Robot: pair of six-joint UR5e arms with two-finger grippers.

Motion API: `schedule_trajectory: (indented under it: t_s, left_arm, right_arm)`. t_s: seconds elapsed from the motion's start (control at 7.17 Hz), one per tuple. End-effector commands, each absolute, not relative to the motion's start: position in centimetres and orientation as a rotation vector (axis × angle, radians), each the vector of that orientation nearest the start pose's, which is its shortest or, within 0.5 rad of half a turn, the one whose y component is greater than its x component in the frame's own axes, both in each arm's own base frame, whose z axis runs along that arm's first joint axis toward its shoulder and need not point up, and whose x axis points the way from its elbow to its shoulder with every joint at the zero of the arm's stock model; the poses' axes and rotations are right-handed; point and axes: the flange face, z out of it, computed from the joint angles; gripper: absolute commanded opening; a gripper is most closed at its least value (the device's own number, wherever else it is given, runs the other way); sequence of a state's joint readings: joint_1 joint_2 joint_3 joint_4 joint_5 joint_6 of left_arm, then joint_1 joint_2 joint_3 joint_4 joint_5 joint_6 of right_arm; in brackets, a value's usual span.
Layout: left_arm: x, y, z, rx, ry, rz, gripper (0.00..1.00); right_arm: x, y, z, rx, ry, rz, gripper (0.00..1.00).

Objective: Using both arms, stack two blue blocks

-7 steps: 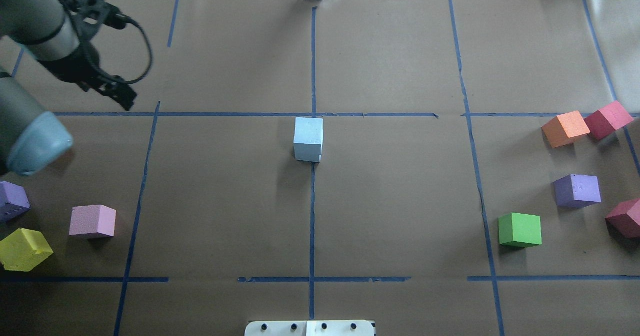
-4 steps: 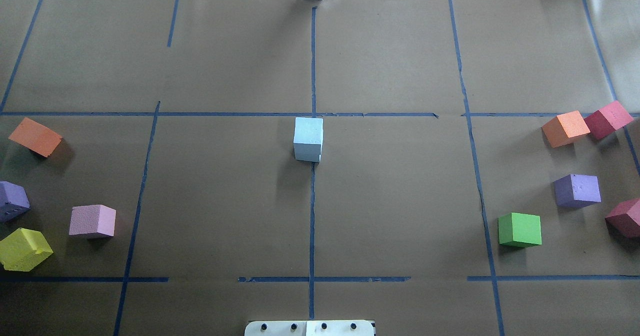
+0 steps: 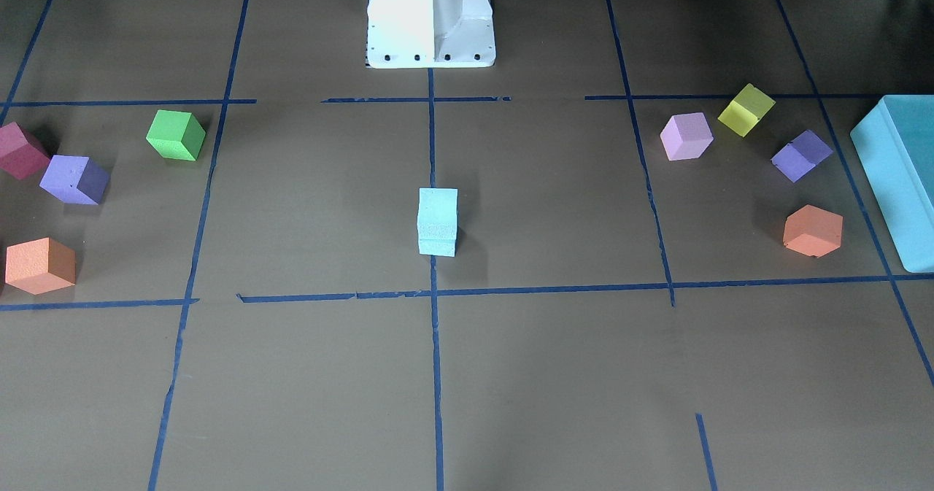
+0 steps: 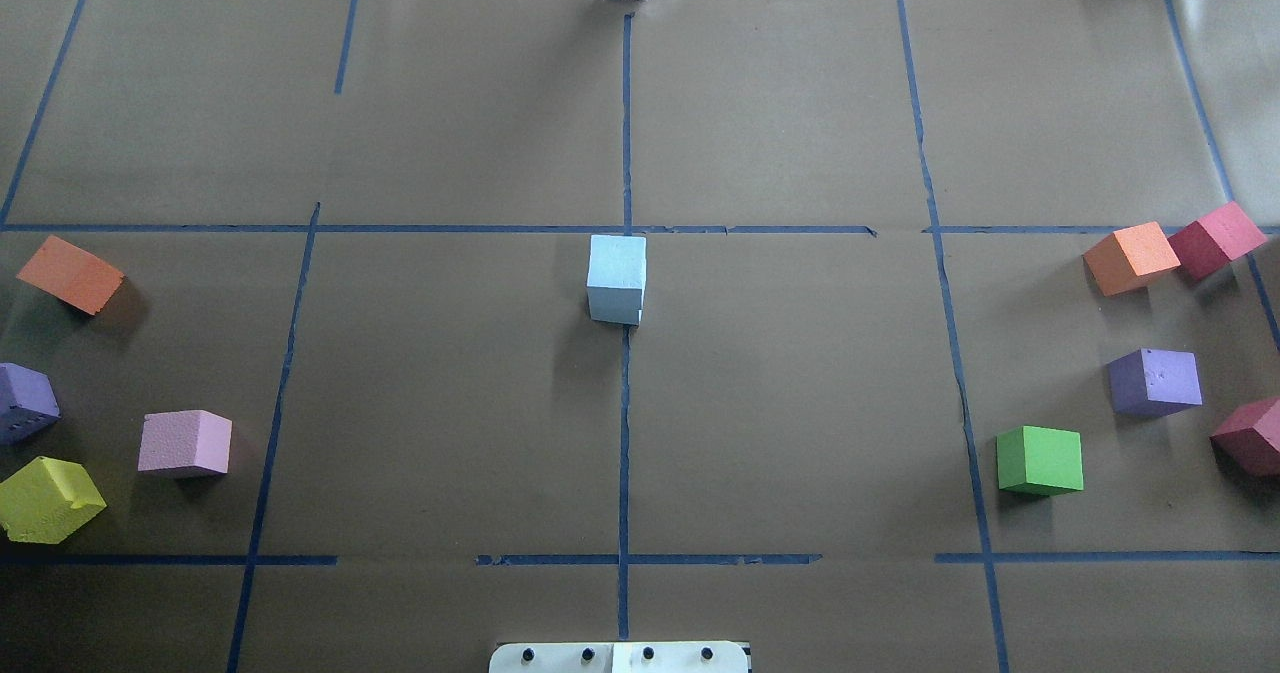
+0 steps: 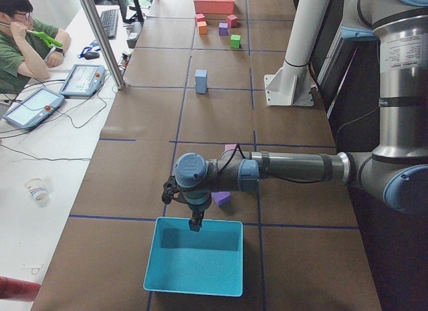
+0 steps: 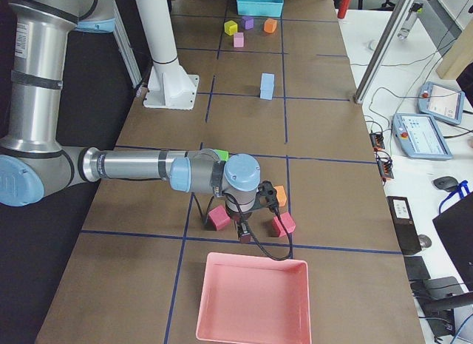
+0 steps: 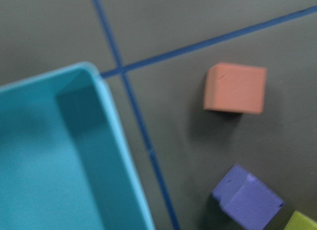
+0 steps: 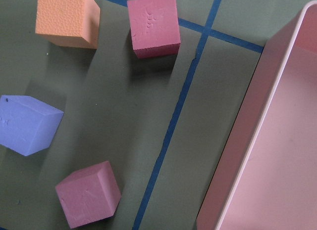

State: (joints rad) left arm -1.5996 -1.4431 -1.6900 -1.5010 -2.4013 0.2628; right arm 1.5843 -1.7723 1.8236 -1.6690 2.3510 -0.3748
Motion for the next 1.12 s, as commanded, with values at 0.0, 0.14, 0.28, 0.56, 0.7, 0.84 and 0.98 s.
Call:
schedule_trajectory:
  t_s: [0.0,0.14,0.28,0.56,0.7,0.84,0.98]
  left_arm:
    - [-8.21,-41.85,67.91,0.021,0.821,0.153,1.0]
    - [-8.24,-41.86,68.17,0.016,0.817,0.152,1.0]
    - [-8.26,-41.92,67.84,0.02,0.815,0.152,1.0]
    - [-8.26,-41.95,67.69,0.022,0.815,0.151,1.0]
    - [-8.27,-41.95,67.69,0.02,0.813,0.147,1.0]
    - [-8.27,-41.95,67.69,0.009,0.813,0.121,1.0]
    - [-8.27,-41.96,67.62,0.012,0.813,0.125,1.0]
  right_arm:
    - [6.81,-40.24,63.38,0.108,-0.778,-0.325,1.0]
    - [6.81,-40.23,63.45,0.106,-0.778,-0.325,1.0]
    - [6.75,-40.24,63.45,0.105,-0.779,-0.325,1.0]
    - [6.75,-40.23,63.53,0.104,-0.779,-0.324,1.0]
    - [6.74,-40.24,63.44,0.105,-0.78,-0.325,1.0]
    - [6.74,-40.23,63.51,0.104,-0.78,-0.324,1.0]
    - [6.74,-40.24,63.44,0.105,-0.78,-0.325,1.0]
